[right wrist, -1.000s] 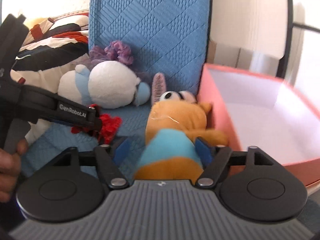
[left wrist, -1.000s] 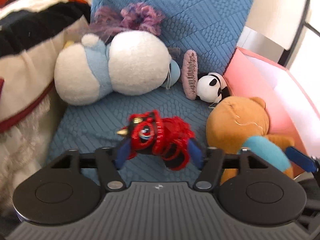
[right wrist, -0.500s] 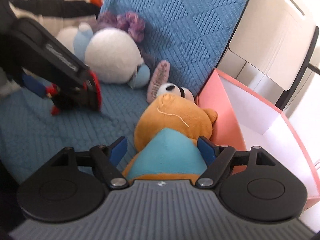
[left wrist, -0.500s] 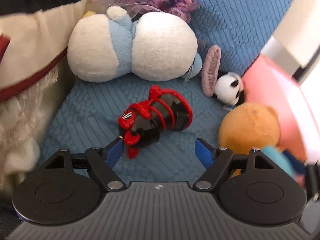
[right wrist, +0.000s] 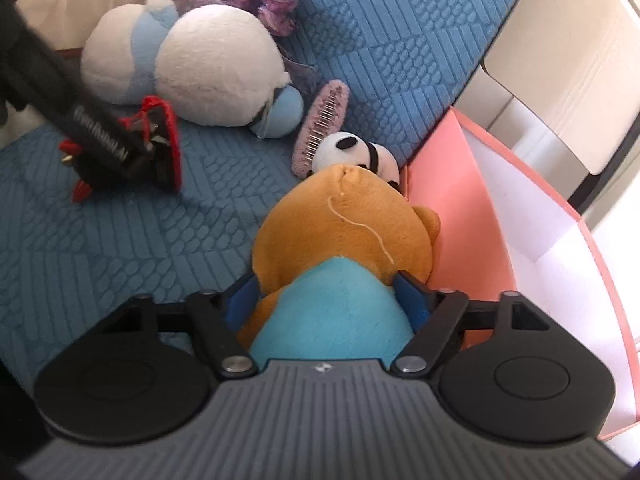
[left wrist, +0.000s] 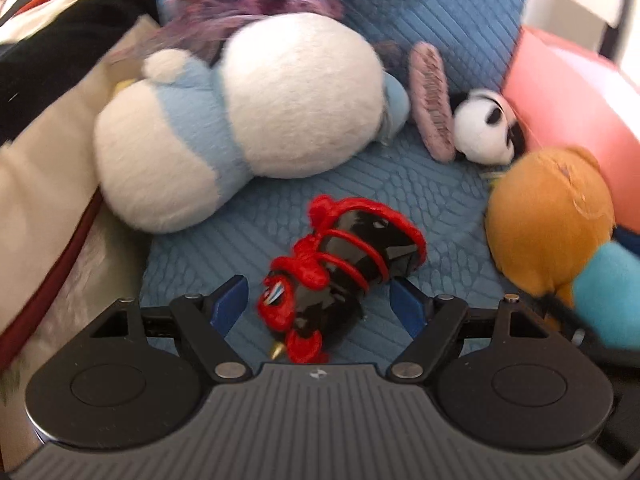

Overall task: Organize objects
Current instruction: 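Lift the orange bear with the right tool while the left tool lifts the red figurine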

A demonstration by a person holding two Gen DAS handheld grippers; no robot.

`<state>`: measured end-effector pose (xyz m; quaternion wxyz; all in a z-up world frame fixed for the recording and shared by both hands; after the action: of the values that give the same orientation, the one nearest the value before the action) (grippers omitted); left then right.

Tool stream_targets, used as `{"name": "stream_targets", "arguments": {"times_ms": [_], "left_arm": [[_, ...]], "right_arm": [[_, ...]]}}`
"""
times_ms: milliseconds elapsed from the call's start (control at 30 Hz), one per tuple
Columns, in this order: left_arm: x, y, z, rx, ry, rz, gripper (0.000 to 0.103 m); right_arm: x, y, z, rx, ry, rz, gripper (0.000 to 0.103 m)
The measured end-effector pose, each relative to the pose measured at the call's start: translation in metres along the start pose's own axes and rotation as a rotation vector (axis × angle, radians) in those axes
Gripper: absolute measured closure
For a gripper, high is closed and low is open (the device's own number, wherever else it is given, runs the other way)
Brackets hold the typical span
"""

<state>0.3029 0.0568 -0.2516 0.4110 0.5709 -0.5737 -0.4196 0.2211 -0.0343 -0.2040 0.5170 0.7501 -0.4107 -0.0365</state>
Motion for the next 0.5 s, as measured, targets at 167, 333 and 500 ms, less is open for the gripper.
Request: {"name": "stream_targets", "arguments": {"times_ms": [167,333,500], "left_arm": [[0.009,-0.012,-0.006,-0.028,-0.050,-0.012,0.021],[0.012,-0.020,-0.005,-0.039,-0.072,-0.037,0.021],[0.007,-0.024,-0.005,-0.040,-0.044,-0.059,0.031]], "right_arm": [[0.015,-0.004,-0.007,-0.033,-0.085,-0.057,0.053],[0.031,0.005,-0.008,-0.050,-0.215,-0.190,0.058],[0.046,0.008,-0.005,-0.081,-0.344,-0.345,0.057]]}}
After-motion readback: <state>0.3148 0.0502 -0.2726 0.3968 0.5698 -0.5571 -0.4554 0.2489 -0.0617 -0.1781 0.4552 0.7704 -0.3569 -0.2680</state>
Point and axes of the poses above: each gripper's, at about its wrist camera, not at the fingertips, and y roughly against the way its jaws point, x to its right, z to its underside, the point moved 3 cm from there along -y, roughly the way its jaws point, and after that the axes turned 13 degrees about -x, right-handed, at the moved point
